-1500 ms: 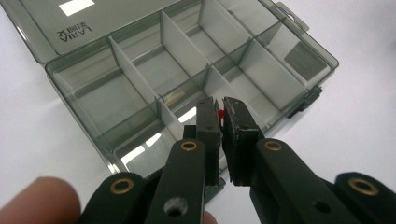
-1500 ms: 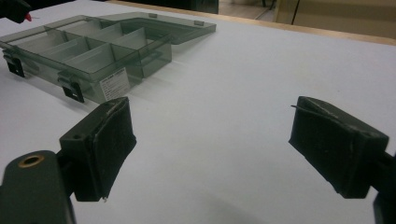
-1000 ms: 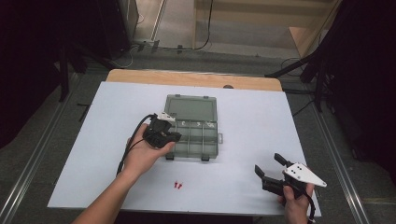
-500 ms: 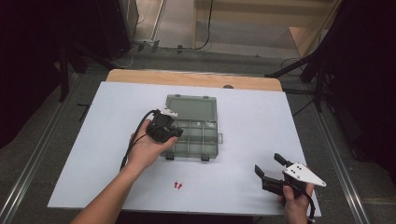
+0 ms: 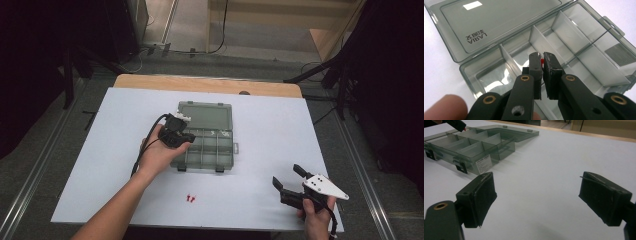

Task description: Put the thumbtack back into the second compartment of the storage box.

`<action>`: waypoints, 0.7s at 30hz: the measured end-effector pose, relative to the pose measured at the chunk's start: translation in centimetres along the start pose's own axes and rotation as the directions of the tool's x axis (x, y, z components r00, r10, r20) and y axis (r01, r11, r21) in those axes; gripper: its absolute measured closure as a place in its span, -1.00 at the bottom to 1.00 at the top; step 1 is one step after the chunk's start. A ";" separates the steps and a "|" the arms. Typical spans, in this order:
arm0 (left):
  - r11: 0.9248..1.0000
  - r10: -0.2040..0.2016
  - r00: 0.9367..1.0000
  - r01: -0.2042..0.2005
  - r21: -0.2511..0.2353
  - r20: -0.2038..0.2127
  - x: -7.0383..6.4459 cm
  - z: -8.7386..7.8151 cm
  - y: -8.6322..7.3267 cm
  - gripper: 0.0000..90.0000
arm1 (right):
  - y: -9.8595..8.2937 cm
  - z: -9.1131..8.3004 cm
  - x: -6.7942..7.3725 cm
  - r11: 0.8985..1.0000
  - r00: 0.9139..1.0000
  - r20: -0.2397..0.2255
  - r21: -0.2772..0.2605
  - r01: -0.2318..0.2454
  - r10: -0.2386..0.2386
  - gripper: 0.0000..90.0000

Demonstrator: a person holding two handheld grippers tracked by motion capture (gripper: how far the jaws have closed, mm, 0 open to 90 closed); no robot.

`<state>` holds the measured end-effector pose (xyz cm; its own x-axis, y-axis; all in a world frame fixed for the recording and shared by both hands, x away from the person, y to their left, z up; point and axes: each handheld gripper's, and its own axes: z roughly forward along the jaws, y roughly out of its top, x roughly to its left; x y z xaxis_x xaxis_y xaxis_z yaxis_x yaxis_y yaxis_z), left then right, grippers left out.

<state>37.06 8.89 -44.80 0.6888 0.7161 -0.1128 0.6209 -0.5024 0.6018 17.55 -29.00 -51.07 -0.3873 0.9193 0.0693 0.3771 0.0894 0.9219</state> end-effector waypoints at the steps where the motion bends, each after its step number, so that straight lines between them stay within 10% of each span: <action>1: 1.000 -0.003 1.000 0.003 -0.002 0.002 0.0 0.1 0.0 0.90 | 0.0 0.0 0.0 1.000 1.000 -0.001 -0.002 0.001 -0.001 -0.69; 14: 1.000 -0.005 1.000 0.005 -0.012 0.025 0.5 1.2 0.2 0.87 | 0.0 0.0 -0.1 1.000 1.000 -0.004 0.000 -0.001 0.001 -0.69; 21: 1.000 0.008 0.999 -0.008 -0.010 0.037 0.1 1.1 0.4 0.08 | 0.0 0.0 -0.1 1.000 1.000 -0.002 -0.002 0.000 0.000 -0.69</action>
<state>37.77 8.20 -45.42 0.7073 0.6934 -0.1374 0.6116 -0.5029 0.6108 17.59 -29.07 -51.10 -0.3894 0.9184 0.0701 0.3751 0.0887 0.9227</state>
